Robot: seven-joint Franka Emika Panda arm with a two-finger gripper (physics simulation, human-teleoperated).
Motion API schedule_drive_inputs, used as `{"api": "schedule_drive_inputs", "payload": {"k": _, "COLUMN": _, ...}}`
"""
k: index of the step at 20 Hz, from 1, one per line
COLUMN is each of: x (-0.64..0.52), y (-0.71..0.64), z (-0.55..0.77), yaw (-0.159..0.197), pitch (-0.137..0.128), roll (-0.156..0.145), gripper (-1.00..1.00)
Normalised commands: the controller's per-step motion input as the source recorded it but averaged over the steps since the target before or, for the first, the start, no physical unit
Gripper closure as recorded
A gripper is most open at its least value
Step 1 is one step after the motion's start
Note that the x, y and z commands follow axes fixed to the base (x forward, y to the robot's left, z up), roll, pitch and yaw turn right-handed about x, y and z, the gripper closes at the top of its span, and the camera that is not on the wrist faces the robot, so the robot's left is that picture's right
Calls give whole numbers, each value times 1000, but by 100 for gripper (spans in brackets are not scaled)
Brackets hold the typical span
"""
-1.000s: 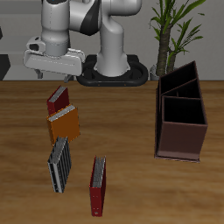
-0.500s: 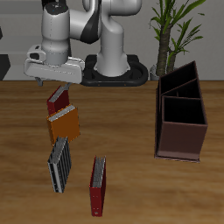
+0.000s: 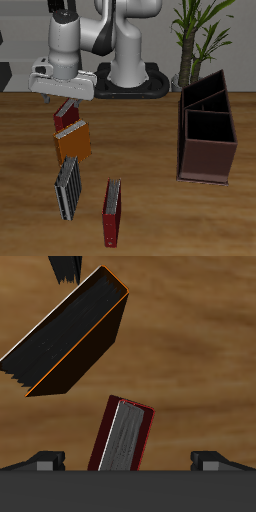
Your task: Place the right red book into the left desk caddy's front compartment
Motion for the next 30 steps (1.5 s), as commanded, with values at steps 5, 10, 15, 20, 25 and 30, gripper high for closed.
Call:
{"api": "schedule_drive_inputs", "payload": {"k": 5, "x": -77, "y": -193, "z": -233, "yaw": -27, "pitch": -12, "roll": -23, "gripper": -100}}
{"api": "schedule_drive_inputs", "payload": {"k": 10, "x": -1, "y": -49, "z": -113, "yaw": -21, "pitch": 0, "roll": -7, "gripper": -100}}
{"api": "schedule_drive_inputs", "payload": {"k": 15, "x": 67, "y": 24, "z": -189, "yaw": 0, "pitch": 24, "roll": 10, "gripper": -100}}
{"api": "schedule_drive_inputs", "payload": {"k": 20, "x": 73, "y": 62, "z": -153, "yaw": -14, "pitch": 19, "roll": 26, "gripper": -100}}
{"api": "schedule_drive_inputs", "payload": {"k": 25, "x": 30, "y": 23, "z": -181, "yaw": -29, "pitch": 18, "roll": 26, "gripper": 100}}
{"api": "schedule_drive_inputs", "payload": {"k": 30, "x": 27, "y": -12, "z": -109, "yaw": -24, "pitch": 16, "roll": -2, "gripper": 100}}
